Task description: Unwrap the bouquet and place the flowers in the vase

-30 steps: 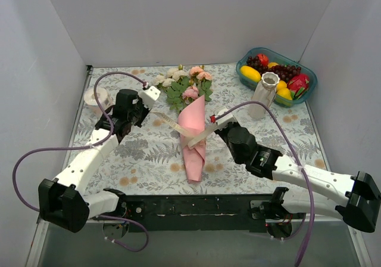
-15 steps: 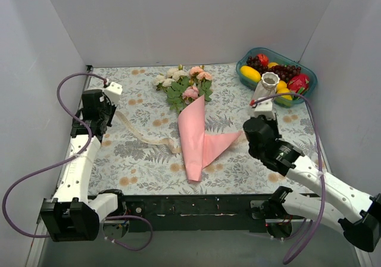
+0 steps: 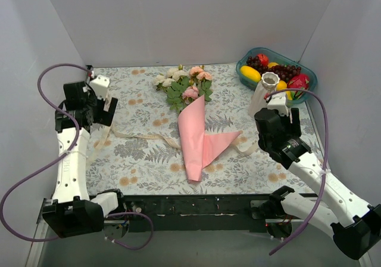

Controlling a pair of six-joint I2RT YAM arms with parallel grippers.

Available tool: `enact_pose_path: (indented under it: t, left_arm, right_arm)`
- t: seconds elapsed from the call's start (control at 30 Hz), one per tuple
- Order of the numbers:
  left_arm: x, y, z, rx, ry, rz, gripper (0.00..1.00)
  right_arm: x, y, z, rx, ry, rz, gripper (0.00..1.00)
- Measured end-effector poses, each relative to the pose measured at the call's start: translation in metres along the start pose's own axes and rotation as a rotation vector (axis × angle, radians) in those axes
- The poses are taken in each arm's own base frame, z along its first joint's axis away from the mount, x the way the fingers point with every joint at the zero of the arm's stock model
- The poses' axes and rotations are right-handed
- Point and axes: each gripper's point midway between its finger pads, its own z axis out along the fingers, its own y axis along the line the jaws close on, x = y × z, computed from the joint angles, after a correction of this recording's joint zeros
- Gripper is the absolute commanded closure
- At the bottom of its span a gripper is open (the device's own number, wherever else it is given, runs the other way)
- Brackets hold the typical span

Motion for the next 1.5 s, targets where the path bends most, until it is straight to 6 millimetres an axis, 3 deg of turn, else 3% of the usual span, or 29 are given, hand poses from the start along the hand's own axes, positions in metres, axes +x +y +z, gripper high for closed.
enact_pose_path:
  t: [0.17,0.27,0.37,0.47,0.53,0.67,0.77,0.93,1.13,1.2,1.23,1.33,1.5]
  left_arm:
    - [-0.078,-0.008,-0.036,0.177,-0.175,-0.035,0.02]
    - [-0.11,-0.03,-0.049,0.307,-0.241,-0.045,0.02]
    - [-0.129,-0.079,-0.055,0.452,-0.263,-0.004,0.02]
    - [-0.141,-0.159,-0.056,0.644,-0.253,0.096,0.02]
    - [-0.143,-0.209,-0.048,0.768,-0.221,0.147,0.02]
    - [-0.143,-0.261,0.001,0.866,-0.129,0.166,0.02]
    - [-0.144,-0.29,0.042,0.909,-0.082,0.169,0.02]
    - [-0.155,-0.322,0.085,0.962,-0.085,0.176,0.02]
    - [-0.164,-0.339,0.104,1.009,-0.112,0.195,0.03]
    - [-0.165,-0.342,0.109,1.016,-0.122,0.203,0.1]
    - [-0.165,-0.345,0.112,1.024,-0.123,0.207,0.21]
    - [-0.158,-0.35,0.118,1.047,-0.103,0.212,0.36]
    - [-0.148,-0.358,0.124,1.084,-0.061,0.22,0.43]
  right_arm:
    - [-0.019,0.007,-0.003,-0.056,0.006,0.024,0.15]
    - [-0.029,0.013,-0.004,-0.094,0.013,0.042,0.18]
    - [-0.035,0.027,-0.009,-0.186,0.008,0.059,0.19]
    - [-0.039,0.044,-0.016,-0.297,-0.006,0.077,0.19]
    - [-0.042,0.055,-0.022,-0.367,-0.017,0.095,0.19]
    - [-0.047,0.075,-0.036,-0.504,-0.036,0.144,0.2]
    - [-0.037,0.092,-0.043,-0.584,-0.014,0.17,0.22]
    - [0.0,0.121,-0.048,-0.67,0.073,0.167,0.25]
    - [0.019,0.135,-0.05,-0.711,0.095,0.177,0.26]
    - [0.02,0.136,-0.051,-0.722,0.085,0.188,0.26]
    - [0.02,0.137,-0.052,-0.727,0.079,0.194,0.27]
    - [0.016,0.138,-0.053,-0.737,0.063,0.21,0.27]
    - [0.016,0.14,-0.052,-0.739,0.052,0.217,0.27]
